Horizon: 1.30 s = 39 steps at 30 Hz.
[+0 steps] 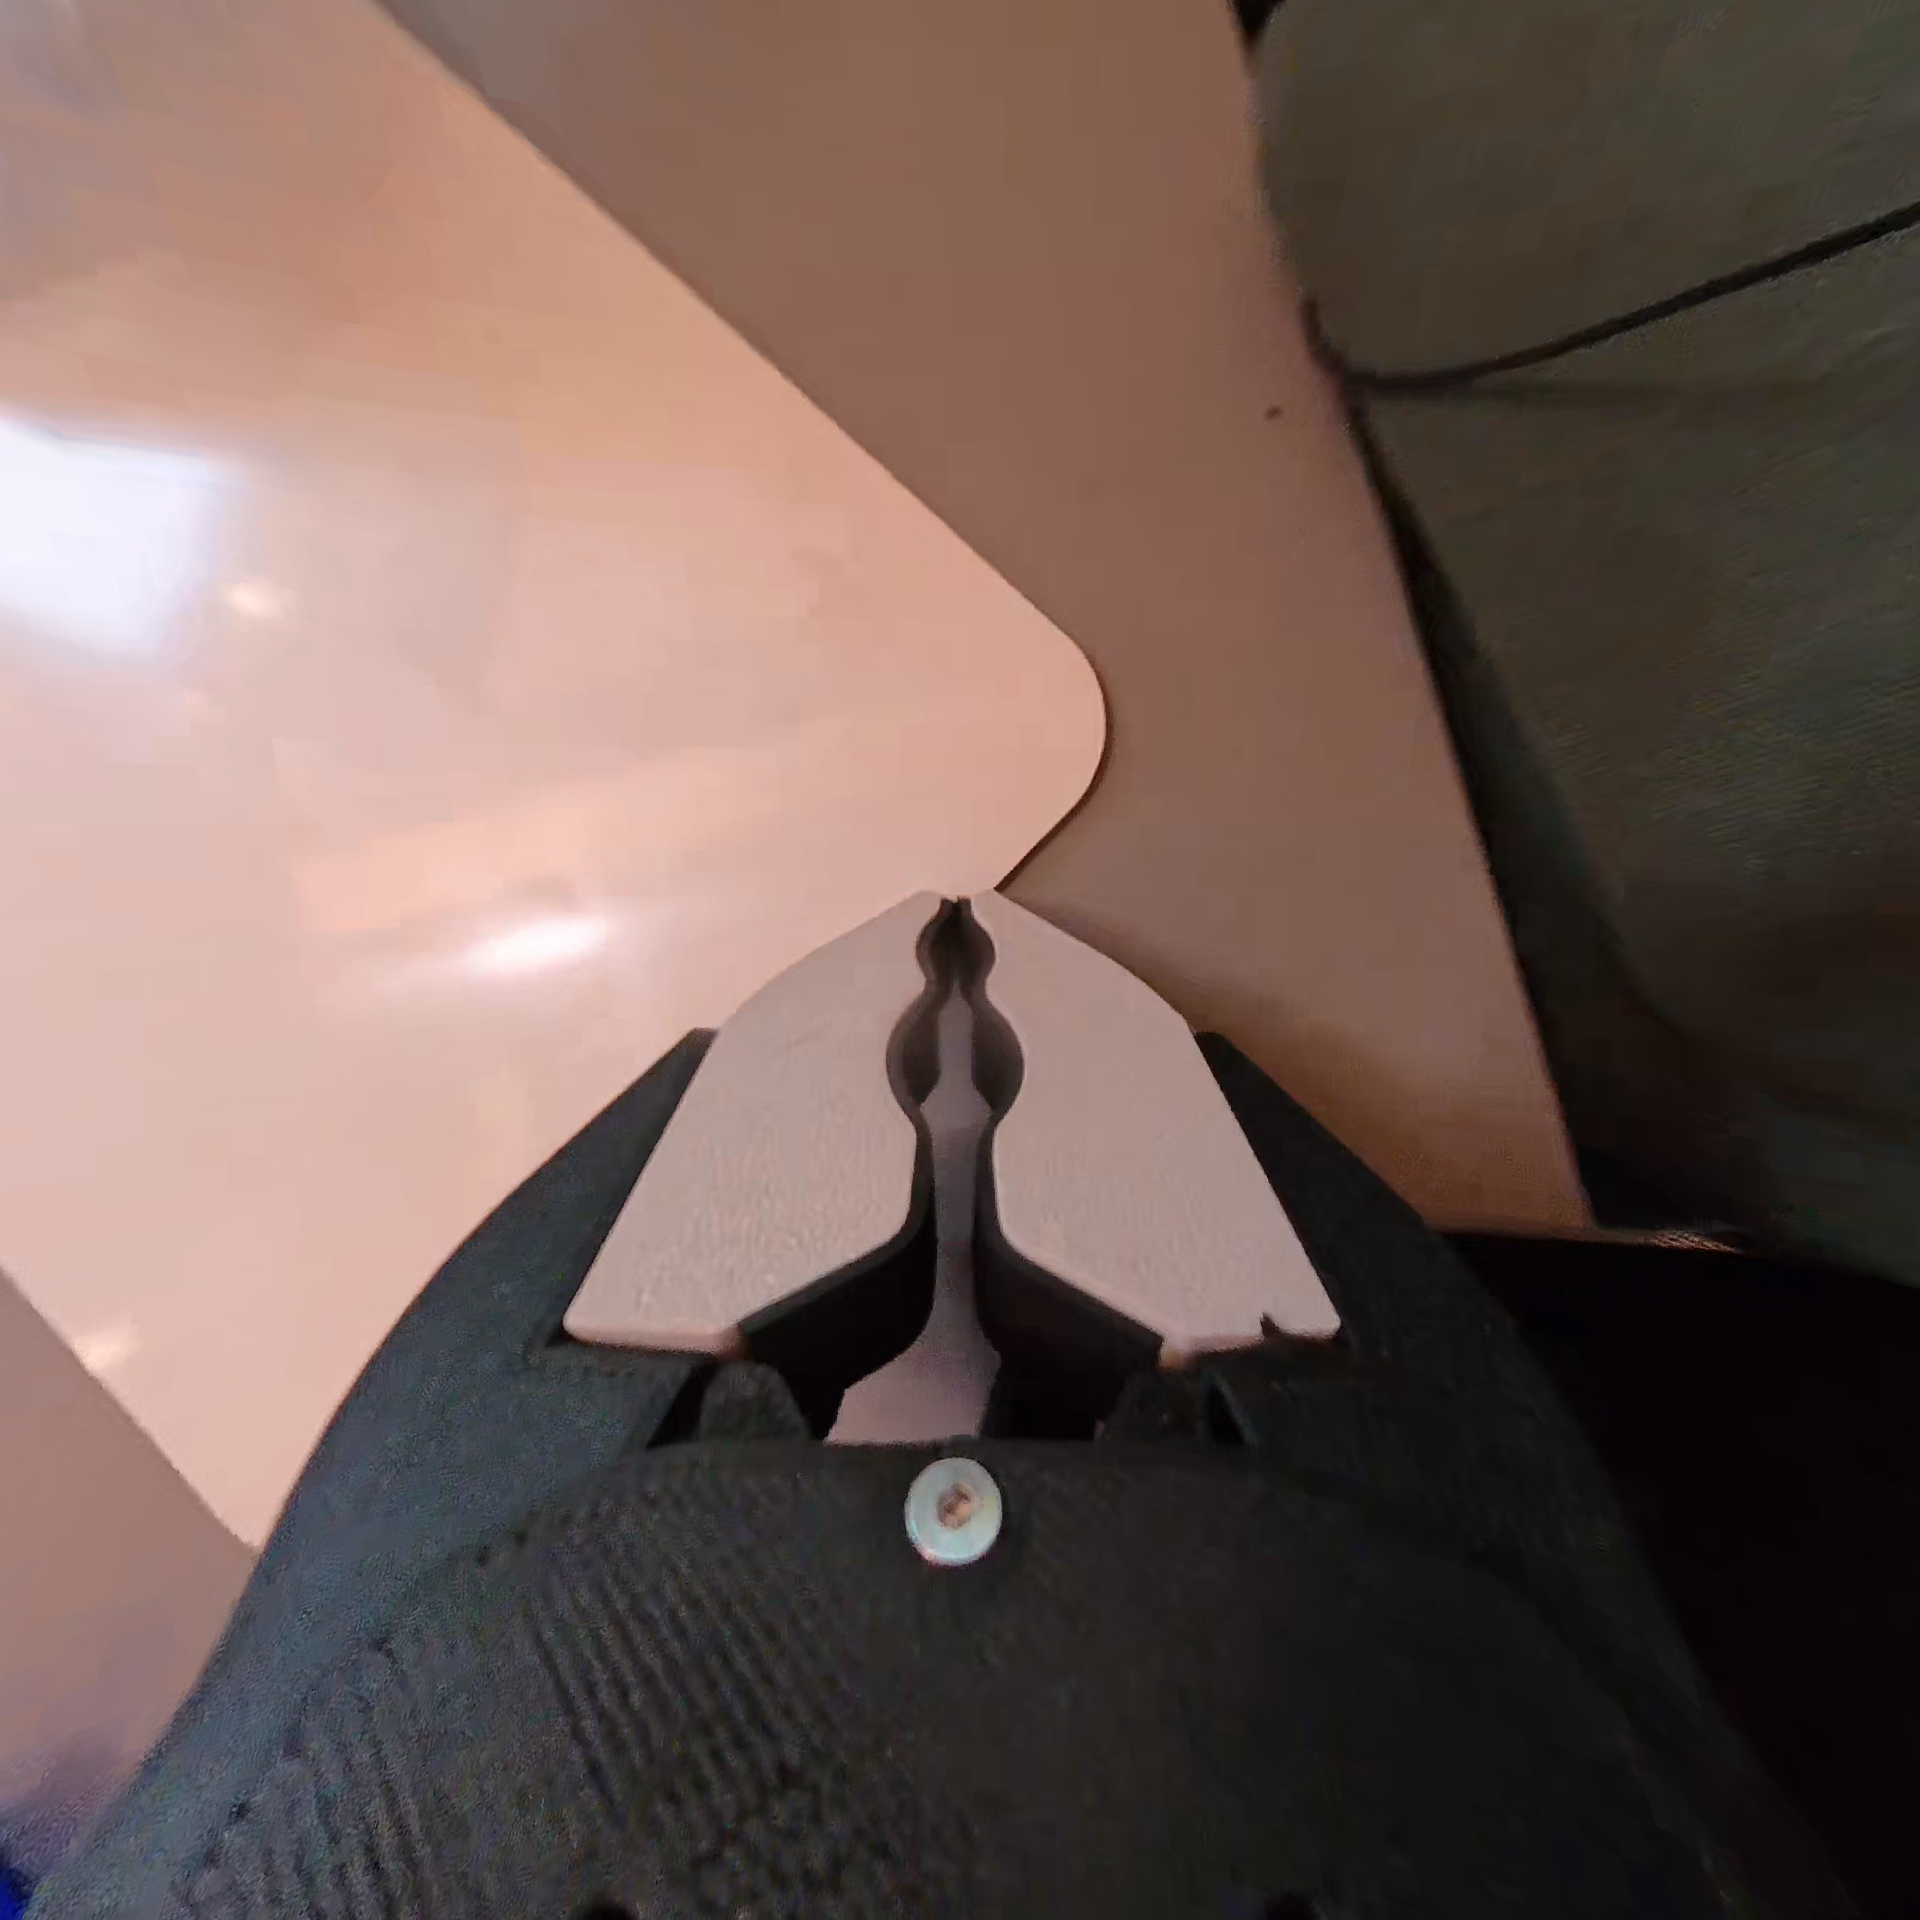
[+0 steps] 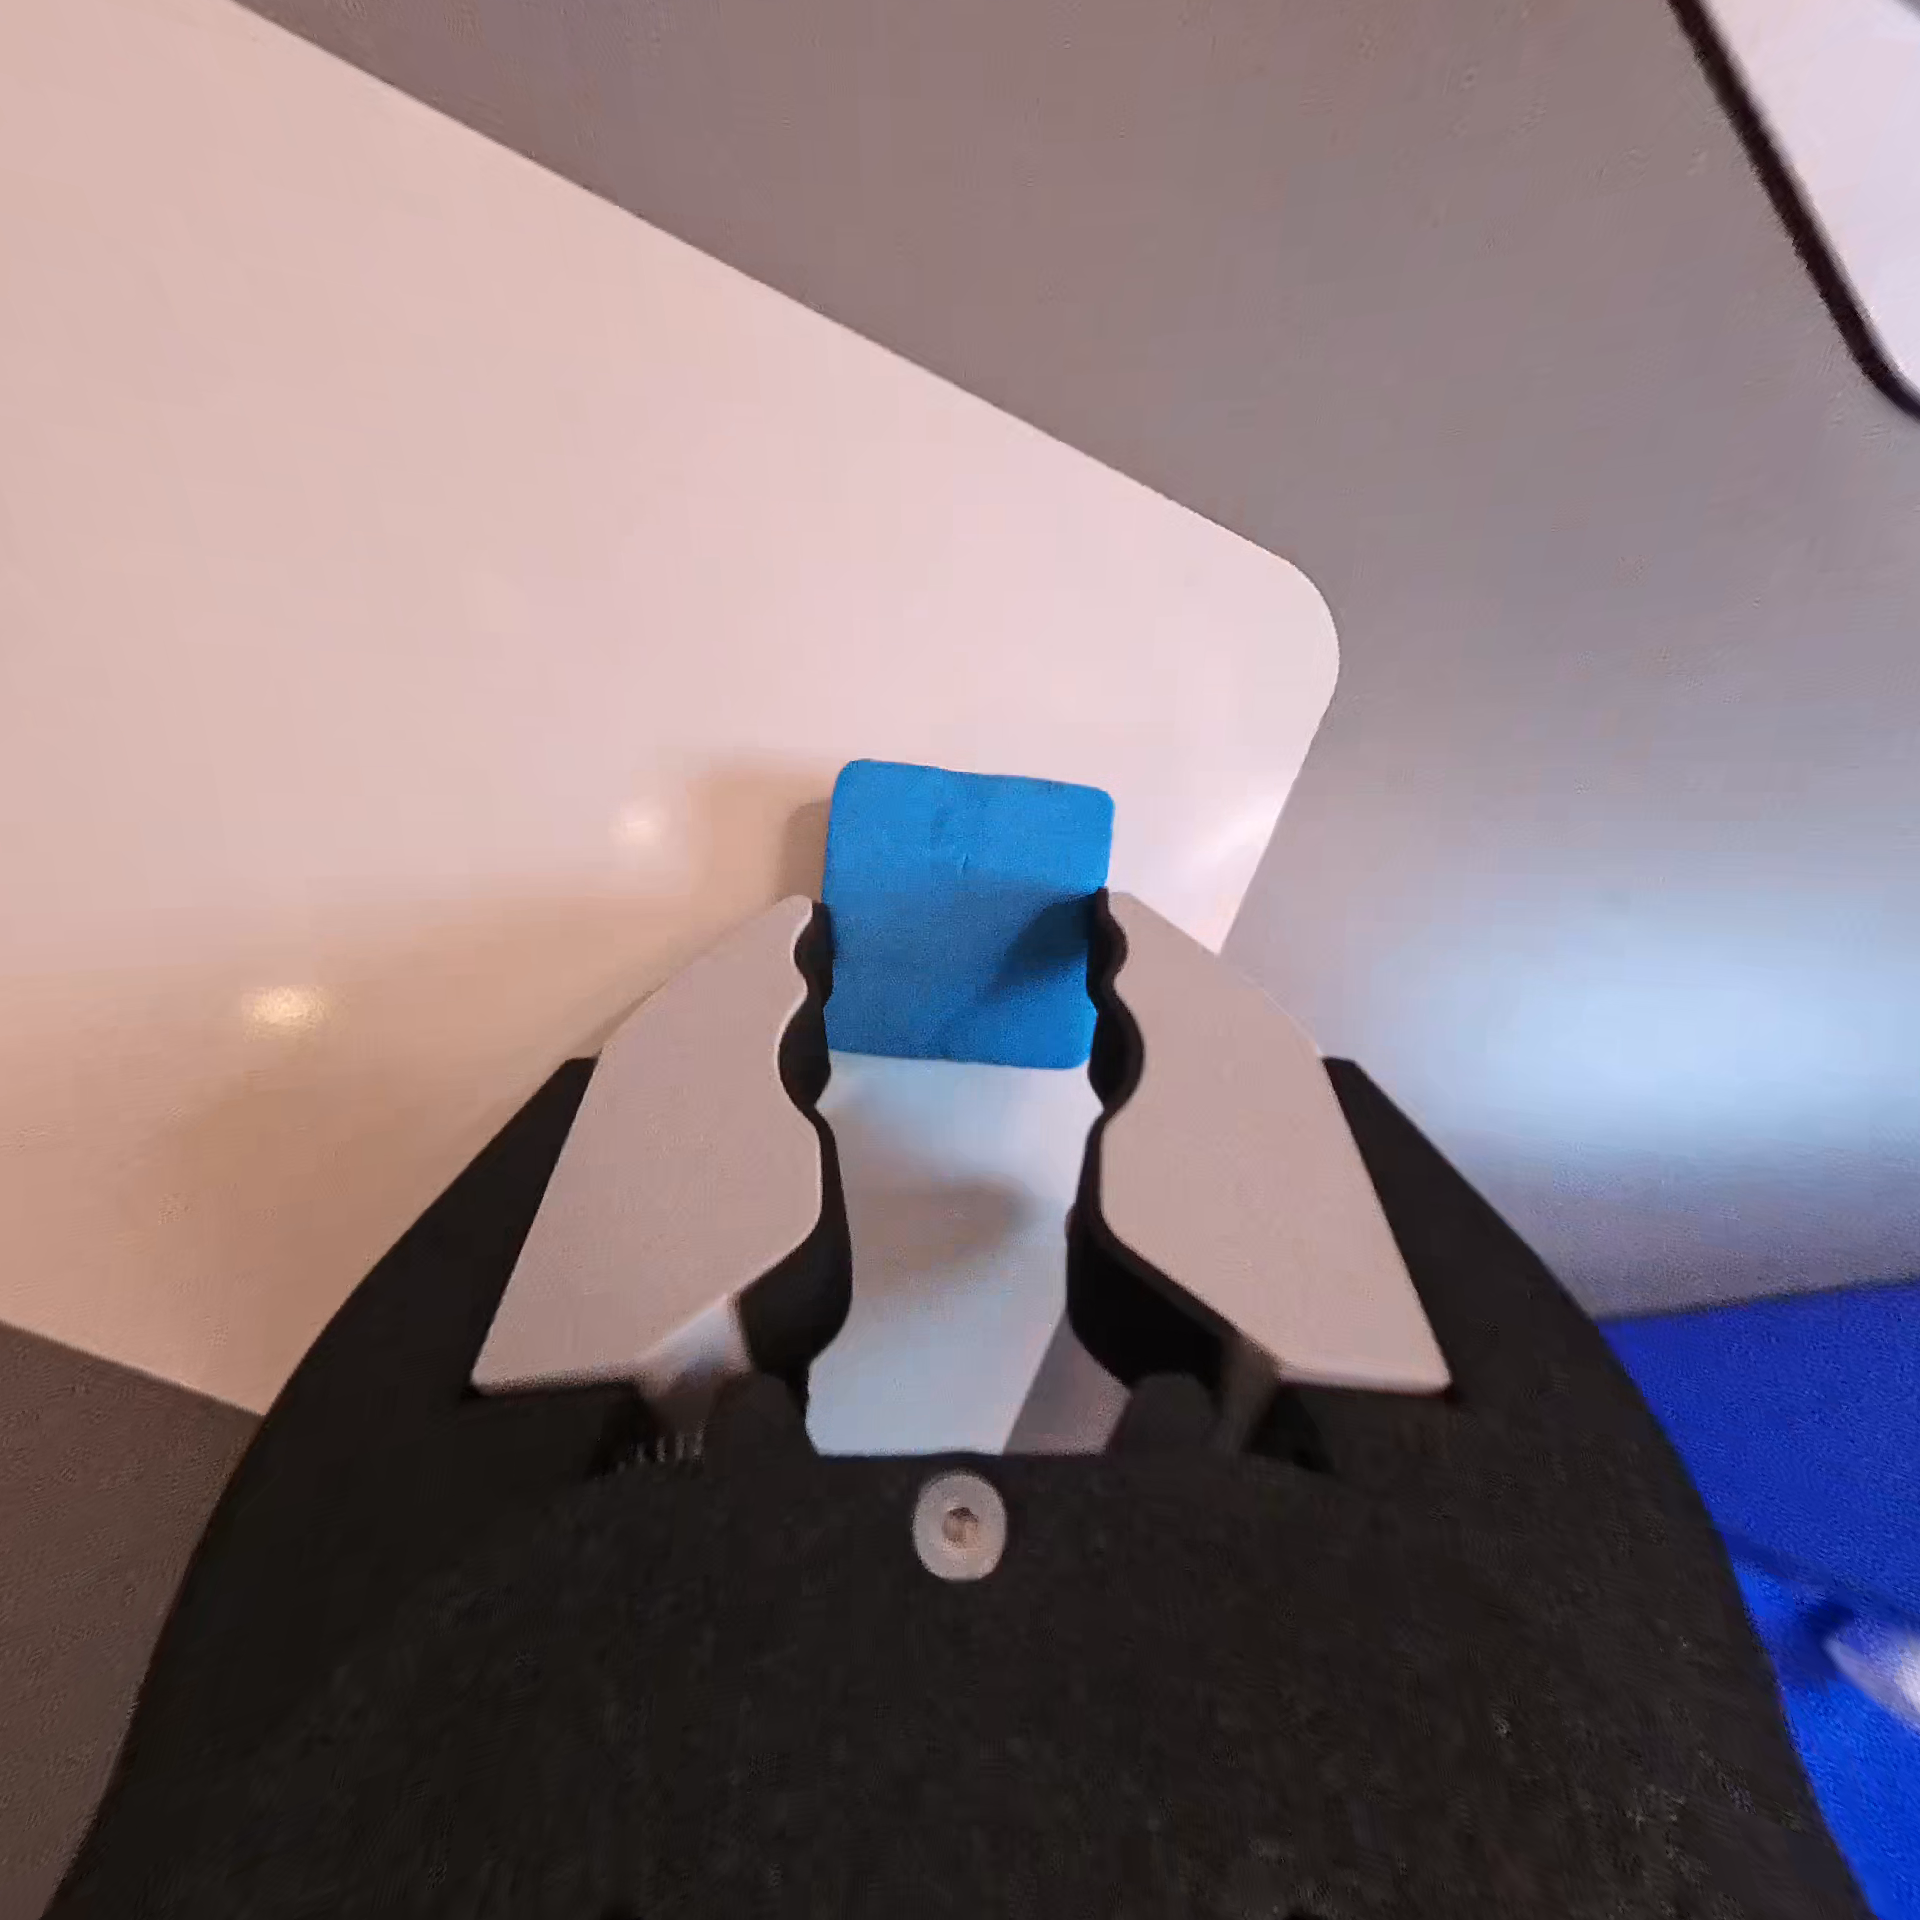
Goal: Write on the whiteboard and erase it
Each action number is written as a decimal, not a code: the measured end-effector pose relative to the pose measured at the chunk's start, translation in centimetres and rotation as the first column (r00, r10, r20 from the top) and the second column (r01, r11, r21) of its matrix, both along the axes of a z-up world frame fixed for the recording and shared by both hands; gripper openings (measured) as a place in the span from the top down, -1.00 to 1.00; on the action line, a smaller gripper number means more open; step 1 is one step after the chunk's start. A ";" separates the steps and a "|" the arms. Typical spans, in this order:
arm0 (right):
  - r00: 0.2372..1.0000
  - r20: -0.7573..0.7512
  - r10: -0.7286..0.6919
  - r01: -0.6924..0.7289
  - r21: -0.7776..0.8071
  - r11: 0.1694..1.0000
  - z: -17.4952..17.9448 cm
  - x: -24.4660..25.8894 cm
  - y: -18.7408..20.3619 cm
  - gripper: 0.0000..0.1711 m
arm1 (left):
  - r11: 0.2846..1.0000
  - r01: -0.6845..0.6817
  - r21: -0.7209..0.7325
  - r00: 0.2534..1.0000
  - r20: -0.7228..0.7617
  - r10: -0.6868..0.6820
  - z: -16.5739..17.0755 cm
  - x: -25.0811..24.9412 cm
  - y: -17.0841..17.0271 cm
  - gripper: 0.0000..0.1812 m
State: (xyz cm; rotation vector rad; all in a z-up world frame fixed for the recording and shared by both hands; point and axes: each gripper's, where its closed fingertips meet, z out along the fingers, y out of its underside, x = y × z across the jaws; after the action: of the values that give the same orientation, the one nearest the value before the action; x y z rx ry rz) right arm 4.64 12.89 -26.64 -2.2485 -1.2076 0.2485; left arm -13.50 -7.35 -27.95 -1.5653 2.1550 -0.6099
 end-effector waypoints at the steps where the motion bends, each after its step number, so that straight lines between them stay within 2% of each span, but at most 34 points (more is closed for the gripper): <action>1: 1.000 0.000 -0.028 0.028 0.000 1.000 0.0 1.0 -0.2 0.44 | 1.000 -0.012 0.000 1.000 -0.004 0.012 0.0 -0.1 0.7 1.00; 4: 0.999 -0.012 -0.042 0.042 -0.007 0.999 0.0 2.3 -2.7 0.44 | 0.999 -0.040 -0.005 0.999 -0.006 0.040 0.0 -0.5 2.1 1.00; 8: 0.998 -0.041 0.047 -0.048 -0.010 0.999 0.1 1.2 -7.6 0.44 | 0.996 -0.091 -0.003 0.996 -0.010 0.091 0.0 -1.2 3.7 1.00; 14: 0.943 -0.121 0.309 -0.312 -0.006 0.950 0.2 -5.8 -14.8 0.44 | 0.987 -0.159 0.020 0.987 -0.023 0.159 0.0 -1.9 5.9 1.00; 17: 0.899 -0.129 0.419 -0.420 0.023 0.907 0.2 -9.6 -15.9 0.44 | 0.986 -0.163 0.023 0.986 -0.041 0.164 0.0 -2.0 6.3 1.00; 20: 0.900 -0.096 0.426 -0.415 0.112 0.903 1.0 -11.5 -12.1 0.43 | 0.986 -0.165 0.022 0.986 -0.034 0.165 0.5 -2.2 7.4 1.00; 22: 0.930 -0.166 0.328 -0.307 0.141 0.941 3.1 -11.0 -7.1 0.43 | 0.977 -0.210 -0.027 0.975 0.065 0.211 1.9 -1.4 8.4 1.00; 24: 0.973 -0.176 0.148 -0.116 0.178 0.977 5.0 -8.1 -0.2 0.43 | 0.965 -0.259 -0.023 0.949 0.182 0.259 3.2 -0.7 9.9 1.00; 26: 0.991 -0.114 -0.071 0.089 0.167 0.982 5.1 -3.8 6.1 0.43 | 0.944 -0.328 -0.028 0.897 0.303 0.321 4.3 -0.2 11.6 1.00; 29: 0.925 -0.105 -0.365 0.374 0.082 0.924 3.6 1.5 12.4 0.43 | 0.909 -0.416 -0.042 0.818 0.419 0.394 5.0 -0.5 13.7 1.00; 31: 0.881 -0.092 -0.464 0.468 0.027 0.883 2.0 3.2 14.0 0.43 | 0.886 -0.459 -0.059 0.777 0.456 0.433 5.3 -1.1 14.6 1.00; 34: 0.839 -0.013 -0.544 0.544 0.033 0.839 -0.4 4.8 14.7 0.43 | 0.861 -0.501 -0.083 0.731 0.492 0.473 5.9 -1.4 15.5 1.00; 37: 0.839 -0.031 -0.544 0.544 0.077 0.835 -0.2 4.8 14.9 0.41 | 0.847 -0.525 -0.080 0.704 0.519 0.485 6.5 -1.3 15.9 1.00; 39: 0.856 -0.049 -0.514 0.515 0.171 0.840 1.1 4.6 14.9 0.25 | 0.832 -0.550 -0.073 0.681 0.537 0.497 6.8 -1.2 16.3 1.00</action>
State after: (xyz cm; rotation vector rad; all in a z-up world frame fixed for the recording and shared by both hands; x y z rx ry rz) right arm 9.25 27.78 -25.54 -2.3101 -0.5525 -0.0690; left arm -14.67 8.95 -21.13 -1.6125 1.2154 -0.6367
